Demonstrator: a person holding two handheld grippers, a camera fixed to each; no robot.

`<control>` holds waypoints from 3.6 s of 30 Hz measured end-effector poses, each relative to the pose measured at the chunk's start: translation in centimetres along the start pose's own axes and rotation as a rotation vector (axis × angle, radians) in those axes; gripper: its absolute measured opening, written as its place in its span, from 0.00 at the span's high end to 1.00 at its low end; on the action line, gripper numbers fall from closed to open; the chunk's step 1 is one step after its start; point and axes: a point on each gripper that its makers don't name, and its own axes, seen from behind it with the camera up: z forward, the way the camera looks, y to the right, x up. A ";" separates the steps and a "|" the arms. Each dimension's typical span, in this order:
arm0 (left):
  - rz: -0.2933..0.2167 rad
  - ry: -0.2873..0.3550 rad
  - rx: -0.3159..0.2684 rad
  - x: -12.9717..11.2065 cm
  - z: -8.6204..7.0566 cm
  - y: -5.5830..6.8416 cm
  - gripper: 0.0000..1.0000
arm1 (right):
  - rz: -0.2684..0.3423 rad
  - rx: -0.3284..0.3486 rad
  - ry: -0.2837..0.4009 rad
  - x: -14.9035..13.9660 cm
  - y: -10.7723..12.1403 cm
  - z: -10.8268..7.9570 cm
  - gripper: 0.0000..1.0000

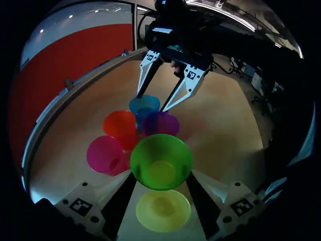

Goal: Pour water

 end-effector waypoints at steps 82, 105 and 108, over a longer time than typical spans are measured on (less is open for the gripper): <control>-0.045 0.216 0.133 4.8 -6.3 0.2 0.19 | 0.104 -0.145 0.212 5.4 -0.7 -3.5 0.07; -0.094 0.370 0.245 6.4 -10.7 -0.8 0.19 | 0.091 -0.187 0.255 7.8 -2.4 -6.2 0.07; -0.099 0.383 0.254 6.4 -11.3 -0.7 0.19 | 0.088 -0.191 0.260 8.1 -2.6 -6.5 0.07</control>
